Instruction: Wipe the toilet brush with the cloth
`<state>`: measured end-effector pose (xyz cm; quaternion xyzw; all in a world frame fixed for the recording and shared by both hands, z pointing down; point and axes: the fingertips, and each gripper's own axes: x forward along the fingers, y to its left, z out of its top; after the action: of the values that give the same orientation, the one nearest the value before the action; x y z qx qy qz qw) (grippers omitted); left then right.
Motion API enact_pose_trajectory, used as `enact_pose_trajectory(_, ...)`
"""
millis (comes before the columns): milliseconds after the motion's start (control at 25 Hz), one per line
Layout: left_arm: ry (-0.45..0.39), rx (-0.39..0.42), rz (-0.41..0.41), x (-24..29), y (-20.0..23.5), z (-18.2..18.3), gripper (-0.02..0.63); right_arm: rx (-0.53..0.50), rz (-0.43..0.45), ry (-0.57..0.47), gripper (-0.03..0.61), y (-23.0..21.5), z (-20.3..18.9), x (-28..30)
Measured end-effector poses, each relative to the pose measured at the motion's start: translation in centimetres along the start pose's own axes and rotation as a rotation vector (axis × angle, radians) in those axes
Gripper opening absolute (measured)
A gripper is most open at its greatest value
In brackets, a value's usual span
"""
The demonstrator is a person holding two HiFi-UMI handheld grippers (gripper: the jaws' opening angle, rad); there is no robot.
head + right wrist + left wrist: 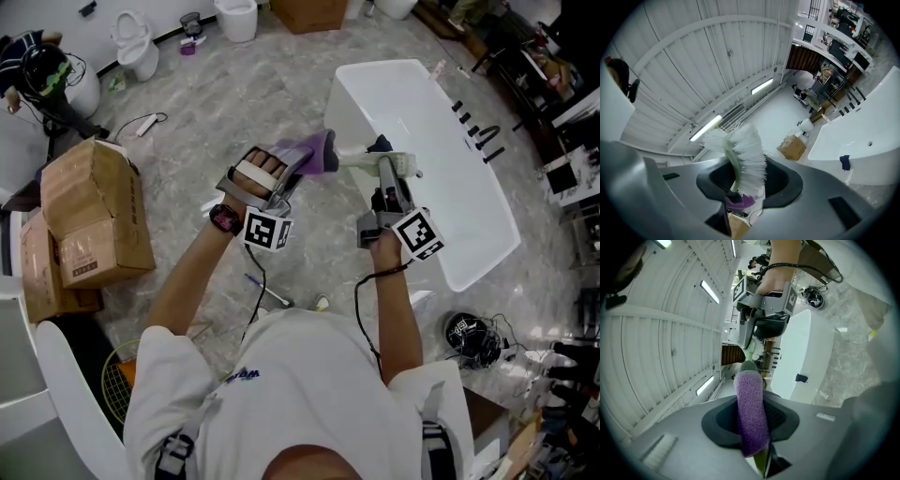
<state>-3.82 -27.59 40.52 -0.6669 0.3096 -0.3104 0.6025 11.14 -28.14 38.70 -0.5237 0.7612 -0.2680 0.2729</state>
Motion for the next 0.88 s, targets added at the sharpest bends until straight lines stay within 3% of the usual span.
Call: enact_pose_trajectory(880, -0.008, -0.052, 0.03, -2.4, 0.1, -1.8, 0.092, 0.04, -0.003, -0.025, 0.156, -1.8, 2.6, -1.1)
